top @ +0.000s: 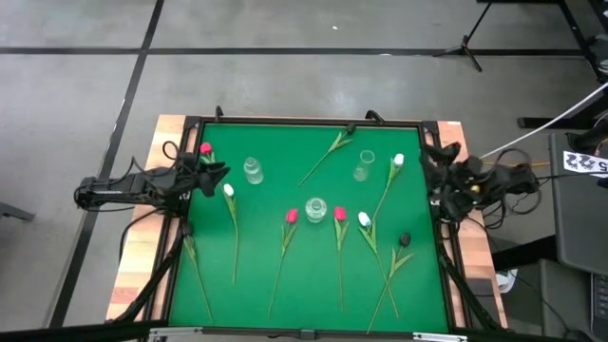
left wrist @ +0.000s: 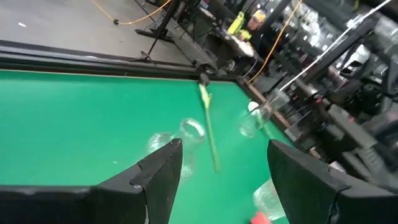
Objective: Sort flowers into vase by color
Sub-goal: Put the right red tulip into the right transparent vase
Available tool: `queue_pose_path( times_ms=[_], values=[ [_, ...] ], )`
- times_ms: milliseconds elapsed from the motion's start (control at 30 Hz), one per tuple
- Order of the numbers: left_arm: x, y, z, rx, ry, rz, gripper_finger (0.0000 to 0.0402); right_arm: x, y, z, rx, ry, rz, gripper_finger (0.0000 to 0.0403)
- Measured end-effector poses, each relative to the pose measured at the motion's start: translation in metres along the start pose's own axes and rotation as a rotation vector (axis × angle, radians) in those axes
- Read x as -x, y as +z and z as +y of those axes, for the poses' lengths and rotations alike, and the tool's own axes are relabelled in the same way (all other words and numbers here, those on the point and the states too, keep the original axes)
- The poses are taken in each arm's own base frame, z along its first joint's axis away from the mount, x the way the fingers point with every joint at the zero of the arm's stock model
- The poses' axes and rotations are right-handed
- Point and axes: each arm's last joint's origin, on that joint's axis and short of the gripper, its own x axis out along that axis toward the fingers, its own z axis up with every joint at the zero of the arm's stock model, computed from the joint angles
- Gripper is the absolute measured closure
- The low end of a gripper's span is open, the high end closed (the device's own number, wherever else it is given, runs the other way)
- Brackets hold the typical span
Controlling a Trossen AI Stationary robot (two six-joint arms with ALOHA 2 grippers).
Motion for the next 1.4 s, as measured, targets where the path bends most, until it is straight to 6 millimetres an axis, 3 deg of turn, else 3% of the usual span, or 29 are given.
queue_pose_path(
  times_ms=[133, 267, 400, 533, 767, 967, 1067, 1300, 1400],
  values=[
    [0.000, 0.002, -0.002, 0.032, -0.021, -0.020, 0.0171, -0.019, 0.038, 0.009, 0.064, 0.098, -0.051, 0.0194],
    [0.000, 0.002, -0.002, 0.026, -0.021, -0.021, 0.0171, -0.050, 0.066, 0.032, 0.128, 0.220, 0.029, 0.0194],
    [0.000, 0.002, -0.002, 0.021, -0.014, -0.014, 0.0171, -0.086, 0.082, 0.066, 0.120, 0.393, 0.200, 0.0194],
    [0.000, 0.001, -0.001, 0.020, -0.013, -0.013, 0.0171, -0.113, 0.085, 0.097, 0.023, 0.547, 0.425, 0.0194],
    [0.000, -0.003, 0.003, 0.002, 0.027, 0.026, 0.0171, -0.139, 0.050, 0.149, -0.359, 0.656, 0.919, 0.0194],
    [0.000, -0.006, 0.007, -0.017, 0.058, 0.054, 0.0171, -0.124, -0.001, 0.186, -0.434, 0.612, 1.313, 0.0194],
    [0.000, -0.007, 0.007, -0.018, 0.063, 0.059, 0.0171, -0.112, -0.020, 0.192, -0.409, 0.458, 1.465, 0.0194],
    [0.000, -0.007, 0.007, -0.058, 0.065, 0.063, 0.0171, -0.091, -0.057, 0.190, -0.365, -0.140, 1.637, 0.0194],
    [0.000, -0.007, 0.008, -0.076, 0.066, 0.064, 0.0171, -0.088, -0.073, 0.194, -0.338, -0.243, 1.659, 0.0194]
  ],
)
